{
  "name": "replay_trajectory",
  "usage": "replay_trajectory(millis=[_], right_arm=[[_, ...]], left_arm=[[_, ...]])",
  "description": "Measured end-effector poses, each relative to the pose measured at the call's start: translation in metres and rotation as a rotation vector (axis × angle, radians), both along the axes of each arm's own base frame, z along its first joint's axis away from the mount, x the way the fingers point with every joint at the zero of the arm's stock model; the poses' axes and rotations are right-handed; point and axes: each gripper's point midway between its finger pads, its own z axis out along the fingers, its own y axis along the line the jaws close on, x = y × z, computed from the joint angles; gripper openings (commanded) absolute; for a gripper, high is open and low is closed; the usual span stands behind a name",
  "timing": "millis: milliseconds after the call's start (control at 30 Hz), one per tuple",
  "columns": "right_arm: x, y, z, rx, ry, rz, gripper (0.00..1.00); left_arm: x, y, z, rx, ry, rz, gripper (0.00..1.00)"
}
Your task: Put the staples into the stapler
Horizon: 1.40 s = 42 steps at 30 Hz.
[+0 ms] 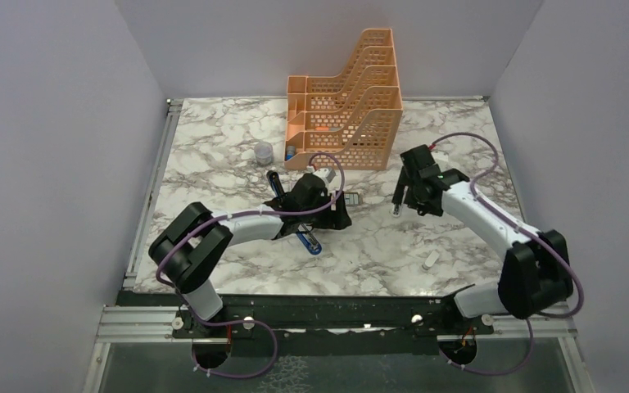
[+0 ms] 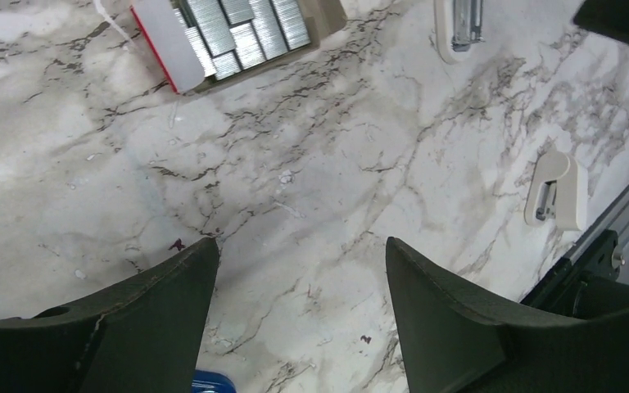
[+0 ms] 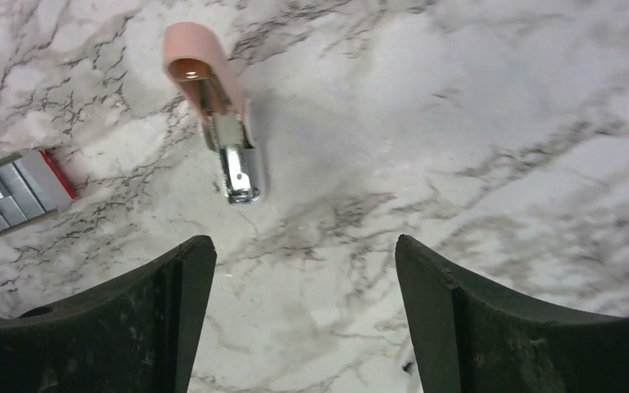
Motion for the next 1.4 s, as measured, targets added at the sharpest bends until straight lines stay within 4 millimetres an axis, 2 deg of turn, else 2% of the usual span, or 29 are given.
replay_trajectory(millis=[100, 167, 300, 400, 533, 633, 767, 833, 900, 1000, 1167, 1400], right_arm=[[-0.013, -0.021, 0.024, -0.005, -0.053, -0.099, 0.86], [-0.027, -0.039, 0.027, -0.008, -0.049, -0.185, 0.86], [-0.060, -0.068, 0.008, -0.021, 0.038, -0.343, 0.85], [-0.087, -0.080, -0.013, -0.032, 0.121, -0.439, 0.84], [-0.109, -0.079, -0.028, -0.011, 0.184, -0.521, 0.81], [-0.118, -0.075, -0.037, 0.016, 0.210, -0.560, 0.78], [-0.130, -0.067, -0.050, 0.056, 0.262, -0.577, 0.71], [-0.135, -0.061, -0.058, 0.085, 0.291, -0.583, 0.64], [-0.137, -0.060, -0.060, 0.093, 0.298, -0.584, 0.56], [-0.139, -0.055, -0.065, 0.121, 0.309, -0.574, 0.51], [-0.132, -0.043, -0.068, 0.192, 0.289, -0.509, 0.37], [-0.126, -0.034, -0.069, 0.224, 0.293, -0.397, 0.32]], left_arm=[[-0.002, -0.002, 0.009, -0.013, -0.026, -0.032, 0.76], [-0.002, -0.003, 0.019, -0.025, -0.053, -0.049, 0.76], [-0.002, -0.004, 0.037, -0.046, -0.102, -0.076, 0.76], [-0.002, -0.004, 0.046, -0.055, -0.127, -0.090, 0.76], [-0.003, -0.003, 0.057, -0.067, -0.157, -0.101, 0.76], [-0.003, -0.003, 0.063, -0.073, -0.176, -0.107, 0.76], [-0.003, -0.002, 0.064, -0.070, -0.181, -0.110, 0.76], [-0.004, -0.001, 0.063, -0.065, -0.176, -0.111, 0.76], [-0.005, -0.001, 0.061, -0.062, -0.172, -0.111, 0.76], [-0.006, 0.001, 0.059, -0.055, -0.164, -0.111, 0.76], [-0.006, 0.001, 0.059, -0.056, -0.164, -0.111, 0.76], [-0.007, 0.000, 0.056, -0.054, -0.155, -0.112, 0.76]])
